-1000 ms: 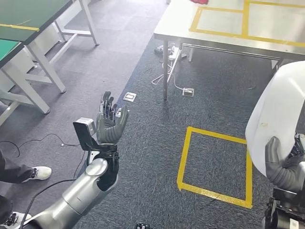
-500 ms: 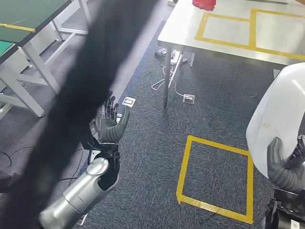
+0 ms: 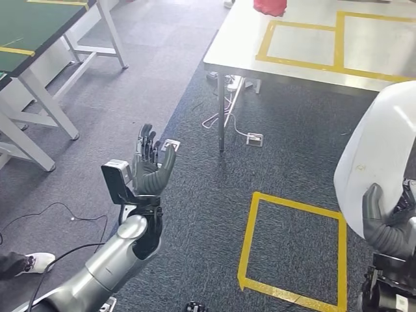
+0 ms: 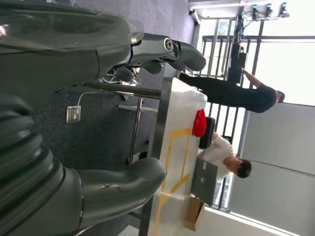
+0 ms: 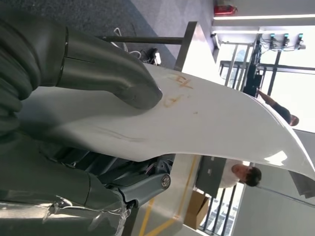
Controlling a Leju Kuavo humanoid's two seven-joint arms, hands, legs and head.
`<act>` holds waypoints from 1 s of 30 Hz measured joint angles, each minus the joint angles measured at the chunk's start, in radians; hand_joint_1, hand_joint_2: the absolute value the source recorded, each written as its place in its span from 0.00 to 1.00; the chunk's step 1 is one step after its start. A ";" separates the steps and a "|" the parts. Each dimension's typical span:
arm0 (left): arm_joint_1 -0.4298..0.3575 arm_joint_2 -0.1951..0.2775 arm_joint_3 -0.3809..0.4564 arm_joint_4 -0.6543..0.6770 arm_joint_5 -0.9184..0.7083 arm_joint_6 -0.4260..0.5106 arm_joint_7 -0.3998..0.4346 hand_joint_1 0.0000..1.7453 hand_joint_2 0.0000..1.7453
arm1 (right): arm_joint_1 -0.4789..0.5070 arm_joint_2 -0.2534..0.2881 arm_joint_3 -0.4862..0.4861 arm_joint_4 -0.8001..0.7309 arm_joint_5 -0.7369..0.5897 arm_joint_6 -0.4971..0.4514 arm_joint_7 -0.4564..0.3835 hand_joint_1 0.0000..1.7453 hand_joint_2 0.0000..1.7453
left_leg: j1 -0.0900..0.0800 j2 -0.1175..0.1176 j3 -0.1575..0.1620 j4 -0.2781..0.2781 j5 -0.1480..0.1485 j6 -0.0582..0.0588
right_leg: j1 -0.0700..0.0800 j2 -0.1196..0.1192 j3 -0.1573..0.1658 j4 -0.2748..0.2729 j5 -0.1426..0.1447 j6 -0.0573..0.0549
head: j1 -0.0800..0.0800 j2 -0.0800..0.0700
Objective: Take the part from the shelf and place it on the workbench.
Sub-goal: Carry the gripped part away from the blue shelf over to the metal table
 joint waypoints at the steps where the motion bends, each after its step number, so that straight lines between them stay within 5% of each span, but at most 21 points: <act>1: -0.001 0.000 0.000 0.001 0.000 0.000 0.000 0.00 1.00 | 0.000 0.000 0.000 0.001 -0.002 0.000 -0.002 1.00 1.00 | 0.000 0.001 0.012 -0.053 0.034 0.002 | -0.001 0.000 0.012 0.000 -0.009 0.002 | 0.000 0.000; 3: -0.002 0.000 0.000 0.005 0.000 -0.002 -0.002 0.00 1.00 | -0.001 0.000 -0.001 0.004 -0.008 0.000 -0.009 1.00 1.00 | -0.001 0.004 0.051 -0.195 0.145 0.006 | -0.001 0.001 0.037 0.001 -0.032 0.010 | -0.001 0.000; 5: -0.005 -0.001 0.000 0.009 0.000 -0.006 -0.004 0.00 1.00 | -0.004 0.000 -0.002 0.006 -0.013 0.000 -0.015 1.00 1.00 | -0.004 0.007 0.076 -0.277 0.217 0.014 | 0.003 0.003 0.053 -0.001 -0.053 0.021 | 0.001 0.000; 9: -0.012 -0.004 -0.001 0.013 -0.002 -0.012 -0.010 0.00 1.00 | -0.011 0.000 -0.004 0.010 -0.021 0.001 -0.026 1.00 1.00 | -0.002 0.005 0.100 -0.288 0.214 0.040 | 0.004 0.001 0.044 0.050 -0.058 0.040 | 0.006 0.000; 11: -0.014 -0.006 -0.001 0.015 -0.004 -0.013 -0.012 0.00 1.00 | -0.011 0.000 -0.005 0.013 -0.025 0.004 -0.032 1.00 1.00 | -0.004 0.004 0.120 -0.290 0.200 0.053 | 0.003 -0.002 -0.026 0.170 -0.081 0.043 | 0.010 0.000; 13: -0.013 -0.007 -0.001 0.020 -0.006 -0.012 -0.013 0.00 1.00 | -0.011 0.000 -0.007 0.018 -0.030 0.007 -0.041 1.00 1.00 | -0.008 0.002 0.138 -0.290 0.182 0.060 | 0.004 -0.002 -0.108 0.289 -0.139 0.044 | 0.013 0.000; 15: -0.012 -0.008 -0.001 0.024 -0.007 -0.012 -0.015 0.00 1.00 | -0.011 0.000 -0.009 0.025 -0.035 0.011 -0.050 1.00 1.00 | -0.014 0.000 0.165 -0.290 0.160 0.062 | 0.006 -0.002 -0.147 0.302 -0.170 0.042 | 0.014 0.000; 16: -0.012 -0.008 -0.001 0.026 -0.007 -0.012 -0.016 0.00 1.00 | -0.011 0.000 -0.010 0.027 -0.038 0.013 -0.053 1.00 1.00 | -0.017 -0.002 0.182 -0.290 0.149 0.063 | 0.009 -0.002 -0.145 0.260 -0.149 0.037 | 0.014 0.000; 19: -0.011 -0.009 -0.001 0.029 -0.007 -0.012 -0.019 0.00 1.00 | -0.011 0.000 -0.010 0.031 -0.043 0.017 -0.058 1.00 1.00 | -0.026 -0.004 0.222 -0.287 0.115 0.062 | 0.022 -0.002 -0.107 0.065 0.013 0.013 | 0.015 0.000; 21: -0.009 -0.011 -0.001 0.031 -0.007 -0.012 -0.021 0.00 1.00 | -0.012 0.000 -0.010 0.033 -0.045 0.018 -0.060 1.00 1.00 | -0.028 -0.007 0.231 -0.284 0.100 0.054 | 0.029 -0.003 -0.093 0.011 0.064 0.000 | 0.016 0.000; 24: -0.010 -0.012 -0.001 0.032 -0.008 -0.012 -0.024 0.00 1.00 | -0.014 0.000 -0.010 0.035 -0.046 0.018 -0.061 1.00 1.00 | -0.028 -0.006 0.227 -0.252 0.089 0.040 | 0.023 -0.003 -0.062 0.000 0.058 -0.010 | 0.015 0.000; 28: -0.011 -0.012 -0.001 0.033 -0.008 -0.012 -0.025 0.00 1.00 | -0.017 0.000 -0.009 0.036 -0.046 0.018 -0.062 1.00 1.00 | -0.017 -0.002 0.108 -0.056 0.045 0.017 | 0.014 -0.004 -0.036 -0.005 0.040 -0.017 | 0.010 0.000; 30: -0.010 -0.012 -0.001 0.033 -0.008 -0.012 -0.025 0.00 1.00 | -0.017 0.000 -0.009 0.036 -0.046 0.018 -0.062 1.00 1.00 | -0.016 -0.002 0.095 -0.037 0.038 0.015 | 0.014 -0.004 -0.034 -0.005 0.038 -0.017 | 0.009 0.000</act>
